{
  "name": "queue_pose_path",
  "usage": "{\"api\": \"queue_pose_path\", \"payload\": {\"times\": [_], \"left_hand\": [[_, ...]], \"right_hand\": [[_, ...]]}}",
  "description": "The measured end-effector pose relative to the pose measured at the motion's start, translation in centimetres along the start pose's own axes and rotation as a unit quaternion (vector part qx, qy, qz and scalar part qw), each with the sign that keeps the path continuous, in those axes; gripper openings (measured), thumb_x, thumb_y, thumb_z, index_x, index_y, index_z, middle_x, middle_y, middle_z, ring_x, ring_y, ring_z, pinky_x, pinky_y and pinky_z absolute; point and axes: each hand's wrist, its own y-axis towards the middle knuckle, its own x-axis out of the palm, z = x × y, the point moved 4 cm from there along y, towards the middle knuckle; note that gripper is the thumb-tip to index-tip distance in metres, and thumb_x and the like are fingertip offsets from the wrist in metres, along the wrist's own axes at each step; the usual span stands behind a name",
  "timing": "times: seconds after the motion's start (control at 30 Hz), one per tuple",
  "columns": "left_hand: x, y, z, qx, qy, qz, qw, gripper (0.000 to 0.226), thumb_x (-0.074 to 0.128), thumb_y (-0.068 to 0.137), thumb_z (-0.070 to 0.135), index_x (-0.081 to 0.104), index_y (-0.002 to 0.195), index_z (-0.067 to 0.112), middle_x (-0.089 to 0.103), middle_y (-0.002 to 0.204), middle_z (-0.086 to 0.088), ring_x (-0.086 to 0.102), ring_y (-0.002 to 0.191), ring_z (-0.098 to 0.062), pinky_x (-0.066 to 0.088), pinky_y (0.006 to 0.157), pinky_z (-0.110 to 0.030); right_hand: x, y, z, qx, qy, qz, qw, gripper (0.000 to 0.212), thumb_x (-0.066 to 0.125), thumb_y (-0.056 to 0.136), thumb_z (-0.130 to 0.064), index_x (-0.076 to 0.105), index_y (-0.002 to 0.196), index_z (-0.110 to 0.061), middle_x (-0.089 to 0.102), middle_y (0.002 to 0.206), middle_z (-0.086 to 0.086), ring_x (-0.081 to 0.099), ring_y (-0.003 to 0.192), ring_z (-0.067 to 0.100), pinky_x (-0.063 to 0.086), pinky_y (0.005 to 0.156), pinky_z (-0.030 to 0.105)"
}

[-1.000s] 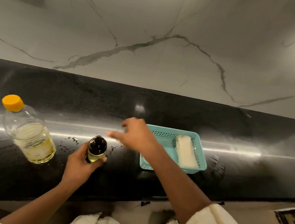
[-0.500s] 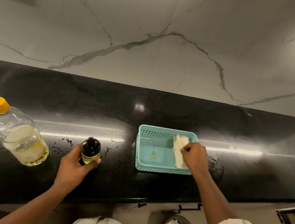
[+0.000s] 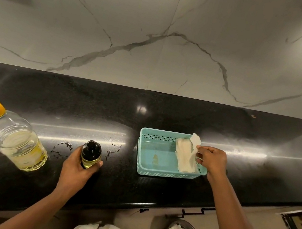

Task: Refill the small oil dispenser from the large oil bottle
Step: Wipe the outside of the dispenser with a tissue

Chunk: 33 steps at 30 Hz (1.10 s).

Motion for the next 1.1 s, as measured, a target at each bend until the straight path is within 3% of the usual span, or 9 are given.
{"api": "queue_pose_path", "payload": {"times": [0.2, 0.33, 0.47, 0.57, 0.67, 0.73, 0.83, 0.93, 1.1], "left_hand": [[-0.5, 0.6, 1.7, 0.008, -0.057, 0.0, 0.998, 0.054, 0.092, 0.08, 0.017, 0.063, 0.117, 0.042, 0.077, 0.11, 0.011, 0.07, 0.105, 0.01, 0.053, 0.093, -0.026], [-1.0, 1.4, 5.2, 0.037, -0.13, -0.026, 0.99, 0.052, 0.089, 0.08, 0.016, 0.067, 0.124, 0.032, 0.077, 0.121, 0.007, 0.072, 0.114, -0.009, 0.056, 0.099, -0.033], [-2.3, 1.6, 10.8, 0.106, -0.16, -0.051, 0.98, 0.046, 0.09, 0.086, 0.017, 0.069, 0.126, 0.019, 0.077, 0.116, -0.007, 0.074, 0.109, -0.022, 0.062, 0.093, -0.041], [-3.6, 1.6, 14.0, 0.149, -0.188, -0.083, 0.967, 0.053, 0.083, 0.09, 0.014, 0.061, 0.138, 0.007, 0.074, 0.123, -0.017, 0.072, 0.114, -0.038, 0.061, 0.094, -0.048], [-5.7, 1.7, 16.3, 0.174, -0.21, -0.096, 0.957, 0.064, 0.083, 0.086, 0.018, 0.057, 0.141, -0.001, 0.072, 0.122, -0.023, 0.071, 0.113, -0.044, 0.061, 0.094, -0.051], [-7.0, 1.7, 17.2, 0.181, -0.207, -0.103, 0.956, 0.062, 0.082, 0.087, 0.012, 0.056, 0.142, -0.001, 0.073, 0.125, -0.021, 0.072, 0.115, -0.043, 0.062, 0.096, -0.049], [-7.7, 1.5, 17.5, 0.17, -0.209, -0.124, 0.955, 0.058, 0.084, 0.088, 0.014, 0.059, 0.138, -0.002, 0.075, 0.121, -0.021, 0.074, 0.112, -0.042, 0.06, 0.096, -0.06], [-7.7, 1.2, 18.5, 0.155, -0.222, -0.149, 0.951, 0.066, 0.087, 0.086, 0.031, 0.059, 0.139, 0.001, 0.076, 0.118, -0.02, 0.075, 0.108, -0.04, 0.064, 0.089, -0.051], [-8.8, 1.2, 20.1, 0.166, -0.28, -0.159, 0.932, 0.063, 0.09, 0.083, 0.033, 0.065, 0.134, 0.007, 0.076, 0.119, -0.019, 0.075, 0.11, -0.037, 0.064, 0.092, -0.045]], "right_hand": [[-1.0, -4.1, -3.3, -0.017, 0.147, -0.037, 0.988, 0.01, 0.067, 0.104, -0.023, 0.071, 0.102, -0.014, 0.079, 0.109, 0.01, 0.076, 0.105, 0.029, 0.062, 0.096, 0.051], [3.5, -10.6, -6.7, -0.149, 0.132, -0.1, 0.975, 0.019, 0.069, 0.101, -0.008, 0.07, 0.109, -0.025, 0.08, 0.105, -0.003, 0.078, 0.101, 0.022, 0.065, 0.081, 0.034], [11.5, -18.7, -9.6, -0.313, 0.042, -0.185, 0.931, 0.044, 0.062, 0.104, -0.009, 0.061, 0.14, -0.036, 0.068, 0.135, -0.015, 0.068, 0.118, 0.002, 0.059, 0.093, 0.017], [15.4, -24.7, -11.3, -0.359, 0.048, -0.26, 0.895, 0.047, 0.05, 0.111, -0.019, 0.044, 0.157, -0.032, 0.051, 0.153, -0.022, 0.048, 0.139, -0.013, 0.045, 0.115, 0.021], [16.2, -29.1, -11.0, -0.389, 0.06, -0.308, 0.866, 0.06, 0.035, 0.114, -0.037, 0.01, 0.169, -0.034, 0.008, 0.176, -0.022, 0.007, 0.16, -0.004, 0.013, 0.131, 0.027], [15.9, -30.0, -10.3, -0.427, 0.06, -0.318, 0.844, 0.064, 0.031, 0.113, -0.04, -0.001, 0.168, -0.033, -0.005, 0.176, -0.021, -0.003, 0.162, 0.0, 0.007, 0.133, 0.027], [16.6, -28.9, -10.6, -0.377, 0.062, -0.34, 0.859, 0.07, 0.028, 0.107, -0.063, -0.002, 0.167, -0.045, 0.001, 0.175, -0.026, 0.006, 0.161, -0.004, 0.017, 0.133, 0.04], [17.3, -28.1, -13.2, -0.32, 0.079, -0.324, 0.887, 0.088, 0.021, 0.083, -0.097, 0.012, 0.161, -0.058, 0.026, 0.171, -0.024, 0.031, 0.154, -0.001, 0.036, 0.126, 0.05], [16.1, -30.4, -13.6, -0.459, 0.07, -0.296, 0.835, 0.082, 0.02, 0.098, -0.079, -0.003, 0.168, -0.042, 0.009, 0.176, -0.019, 0.019, 0.16, 0.002, 0.031, 0.126, 0.039]]}}
